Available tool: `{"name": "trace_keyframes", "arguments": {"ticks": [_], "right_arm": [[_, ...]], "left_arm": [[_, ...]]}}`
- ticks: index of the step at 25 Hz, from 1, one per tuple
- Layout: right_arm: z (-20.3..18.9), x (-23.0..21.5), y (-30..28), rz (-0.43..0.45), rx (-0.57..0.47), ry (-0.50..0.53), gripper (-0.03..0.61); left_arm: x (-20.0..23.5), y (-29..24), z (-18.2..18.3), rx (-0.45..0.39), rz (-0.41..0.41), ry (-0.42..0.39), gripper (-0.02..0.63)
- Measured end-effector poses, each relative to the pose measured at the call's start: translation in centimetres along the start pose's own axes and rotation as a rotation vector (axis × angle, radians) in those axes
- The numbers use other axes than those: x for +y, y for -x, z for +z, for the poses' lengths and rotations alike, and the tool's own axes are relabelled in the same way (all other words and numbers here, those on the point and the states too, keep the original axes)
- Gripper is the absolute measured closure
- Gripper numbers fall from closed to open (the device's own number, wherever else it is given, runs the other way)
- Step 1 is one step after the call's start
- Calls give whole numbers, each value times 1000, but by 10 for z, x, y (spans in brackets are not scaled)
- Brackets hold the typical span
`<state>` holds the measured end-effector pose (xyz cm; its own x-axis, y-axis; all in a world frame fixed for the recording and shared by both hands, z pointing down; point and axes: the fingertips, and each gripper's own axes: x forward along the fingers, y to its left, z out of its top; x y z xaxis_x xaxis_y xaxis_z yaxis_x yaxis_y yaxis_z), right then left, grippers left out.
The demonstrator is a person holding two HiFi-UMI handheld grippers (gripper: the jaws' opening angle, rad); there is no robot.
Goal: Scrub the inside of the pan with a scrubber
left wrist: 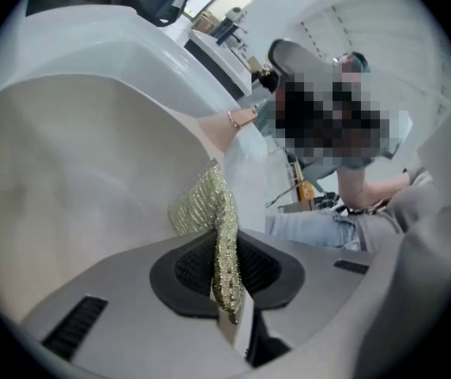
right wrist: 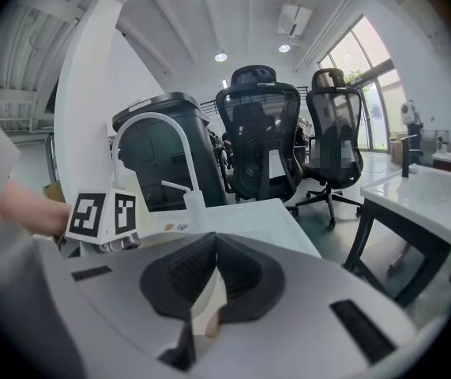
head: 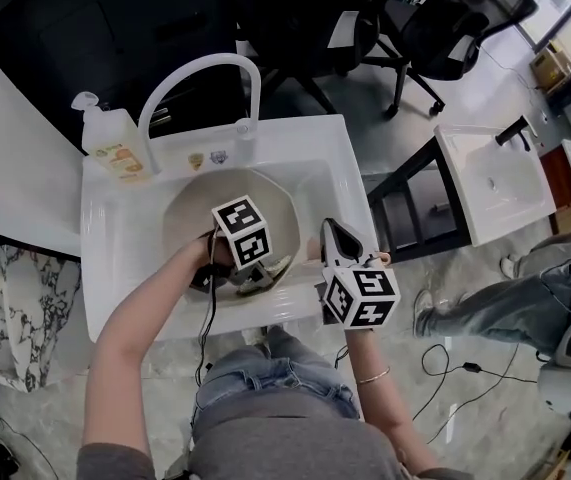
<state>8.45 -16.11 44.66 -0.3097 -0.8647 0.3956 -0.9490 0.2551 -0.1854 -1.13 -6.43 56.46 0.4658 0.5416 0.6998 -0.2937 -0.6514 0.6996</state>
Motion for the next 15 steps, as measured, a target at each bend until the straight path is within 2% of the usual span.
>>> {"name": "trace_keyframes", "arguments": {"ticks": [7, 15], "right_arm": [[4, -2, -12, 15, 2, 8, 568], [11, -1, -26, 47, 10, 25, 568]], "left_arm": [[17, 13, 51, -316, -65, 162, 554], [43, 30, 88, -650, -51, 328, 552]]}}
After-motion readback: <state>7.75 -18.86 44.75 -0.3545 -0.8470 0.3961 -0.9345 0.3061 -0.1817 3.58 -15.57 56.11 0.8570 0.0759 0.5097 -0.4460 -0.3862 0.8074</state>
